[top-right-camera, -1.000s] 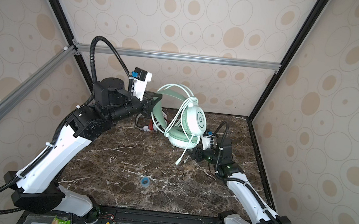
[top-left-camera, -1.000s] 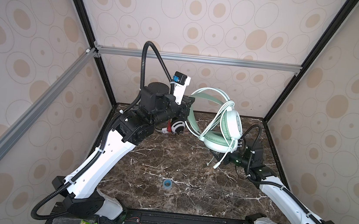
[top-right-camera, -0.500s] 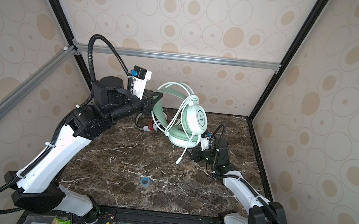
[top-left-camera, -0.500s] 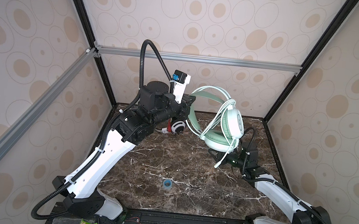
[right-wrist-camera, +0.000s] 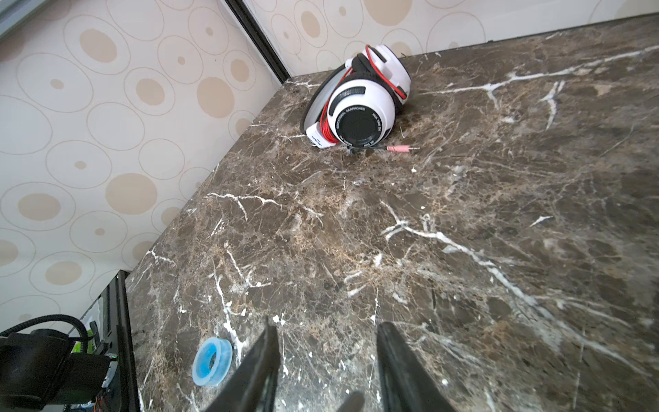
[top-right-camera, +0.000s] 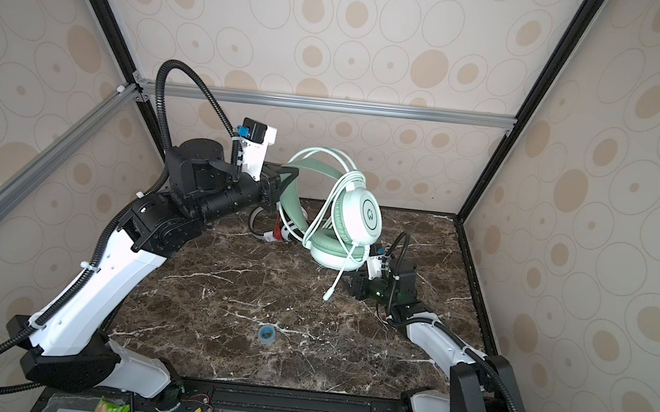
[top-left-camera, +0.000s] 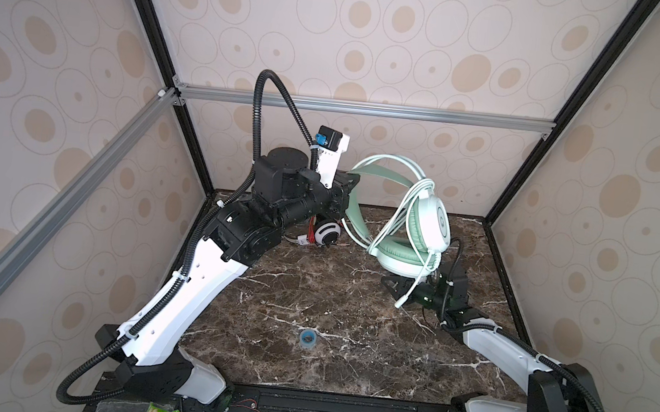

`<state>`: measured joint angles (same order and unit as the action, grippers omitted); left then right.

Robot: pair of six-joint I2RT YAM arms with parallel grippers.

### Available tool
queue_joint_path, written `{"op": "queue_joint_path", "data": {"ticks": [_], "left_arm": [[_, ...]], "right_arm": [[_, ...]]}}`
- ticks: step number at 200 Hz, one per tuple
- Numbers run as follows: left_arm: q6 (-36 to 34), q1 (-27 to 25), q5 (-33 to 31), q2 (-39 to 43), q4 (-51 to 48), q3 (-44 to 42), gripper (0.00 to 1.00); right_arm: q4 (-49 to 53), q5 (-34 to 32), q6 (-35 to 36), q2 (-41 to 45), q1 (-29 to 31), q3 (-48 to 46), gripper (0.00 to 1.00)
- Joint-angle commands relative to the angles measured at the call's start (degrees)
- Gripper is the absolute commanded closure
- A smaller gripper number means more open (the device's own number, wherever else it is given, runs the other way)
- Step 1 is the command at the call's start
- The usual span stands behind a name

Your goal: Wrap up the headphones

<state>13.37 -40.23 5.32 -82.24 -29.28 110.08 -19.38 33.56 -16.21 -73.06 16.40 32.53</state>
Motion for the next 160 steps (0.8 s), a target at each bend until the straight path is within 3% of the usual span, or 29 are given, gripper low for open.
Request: {"op": "queue_joint_path", "data": {"ticks": [1,20,45,97,160], "left_arm": [[3.45,0.07,0.83,1.05,5.40,3.39,1.00],[3.60,0.12,0.81,1.10,5.61,3.38,1.00],[3.75,0.14,0.74,0.98,5.85,3.30,1.00],[5.98,0.16,-2.68,0.38,5.40,4.22,1.00],[21.18,1.06,-11.75,-4.66,1.62,12.39,1.00]], "right_arm": [[-1.88,-0.34,-0.45,-0.60,-0.03,-1.04,0.54],[-2.17,-0.63,-0.50,-0.46,-0.06,-1.46,0.59],[-1.40,-1.03,0.03,-0.22,-0.03,-1.34,0.74],[1.19,-2.09,0.74,0.71,0.00,-1.09,0.96],[8.63,-10.56,3.25,2.66,6.56,1.53,1.00]]}}
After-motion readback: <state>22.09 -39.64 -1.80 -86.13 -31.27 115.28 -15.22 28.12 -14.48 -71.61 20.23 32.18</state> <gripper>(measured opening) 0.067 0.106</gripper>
